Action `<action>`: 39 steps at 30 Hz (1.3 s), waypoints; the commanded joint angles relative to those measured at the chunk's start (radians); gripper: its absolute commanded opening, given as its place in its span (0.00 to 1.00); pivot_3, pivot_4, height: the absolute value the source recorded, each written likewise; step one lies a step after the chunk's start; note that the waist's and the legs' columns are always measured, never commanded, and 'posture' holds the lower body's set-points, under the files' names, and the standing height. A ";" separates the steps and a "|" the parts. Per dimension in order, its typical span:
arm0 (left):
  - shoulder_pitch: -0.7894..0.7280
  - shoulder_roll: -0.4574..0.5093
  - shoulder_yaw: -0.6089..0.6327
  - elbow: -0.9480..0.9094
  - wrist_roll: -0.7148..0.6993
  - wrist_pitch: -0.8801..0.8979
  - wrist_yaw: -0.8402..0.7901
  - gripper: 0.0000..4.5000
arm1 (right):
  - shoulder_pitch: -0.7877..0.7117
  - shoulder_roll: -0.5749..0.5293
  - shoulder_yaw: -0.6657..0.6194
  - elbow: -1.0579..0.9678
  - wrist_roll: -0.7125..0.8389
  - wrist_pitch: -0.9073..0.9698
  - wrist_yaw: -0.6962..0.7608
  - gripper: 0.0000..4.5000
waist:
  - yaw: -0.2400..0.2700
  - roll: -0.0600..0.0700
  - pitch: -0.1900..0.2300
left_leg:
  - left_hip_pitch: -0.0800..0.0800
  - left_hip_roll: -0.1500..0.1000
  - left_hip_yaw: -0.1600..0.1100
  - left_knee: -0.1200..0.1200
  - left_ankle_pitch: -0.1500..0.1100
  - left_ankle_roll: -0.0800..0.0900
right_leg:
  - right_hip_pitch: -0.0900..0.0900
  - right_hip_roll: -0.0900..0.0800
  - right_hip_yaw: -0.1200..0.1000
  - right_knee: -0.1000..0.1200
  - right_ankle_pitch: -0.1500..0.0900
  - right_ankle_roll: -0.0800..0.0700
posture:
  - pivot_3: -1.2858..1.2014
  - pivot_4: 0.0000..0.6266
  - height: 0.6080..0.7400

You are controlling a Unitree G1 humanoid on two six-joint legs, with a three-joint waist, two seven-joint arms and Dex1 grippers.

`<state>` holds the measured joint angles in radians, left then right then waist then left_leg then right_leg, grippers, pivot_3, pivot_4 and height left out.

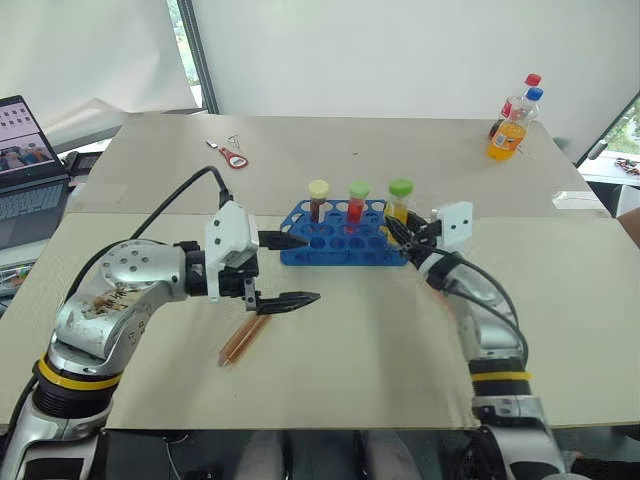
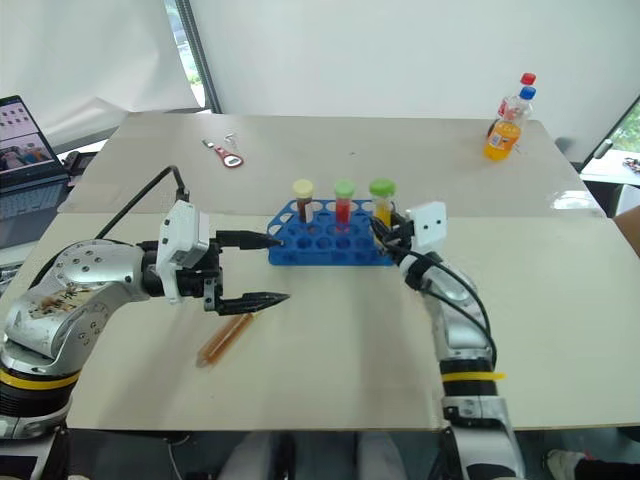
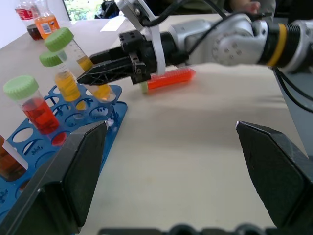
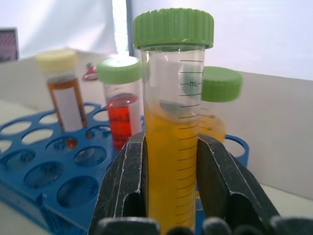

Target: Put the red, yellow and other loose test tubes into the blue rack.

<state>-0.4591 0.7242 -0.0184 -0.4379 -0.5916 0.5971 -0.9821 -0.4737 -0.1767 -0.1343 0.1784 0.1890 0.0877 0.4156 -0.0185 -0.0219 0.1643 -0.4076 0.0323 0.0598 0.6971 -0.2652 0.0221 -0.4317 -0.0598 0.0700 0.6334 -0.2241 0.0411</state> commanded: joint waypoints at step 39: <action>0.062 0.184 -0.077 -0.082 0.071 -0.131 -0.262 1.00 | -0.066 -0.857 0.206 -0.499 0.200 1.128 0.358 0.89 | 0.001 -0.001 0.000 | 0.001 0.000 0.001 -0.001 0.000 0.000 | 0.002 0.001 0.000 -0.004 -0.001 -0.001 | 0.52 0.24 0.95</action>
<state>-0.4036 0.8902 -0.0961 -0.4729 -0.5117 0.4971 -1.1980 -0.5162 -1.0163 0.0565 -0.3439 0.3788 1.1657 0.7554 -0.0179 -0.0233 0.1645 -0.4062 0.0324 0.0606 0.6959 -0.2653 0.0224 -0.4293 -0.0593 0.0699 0.6290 -0.2247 0.0403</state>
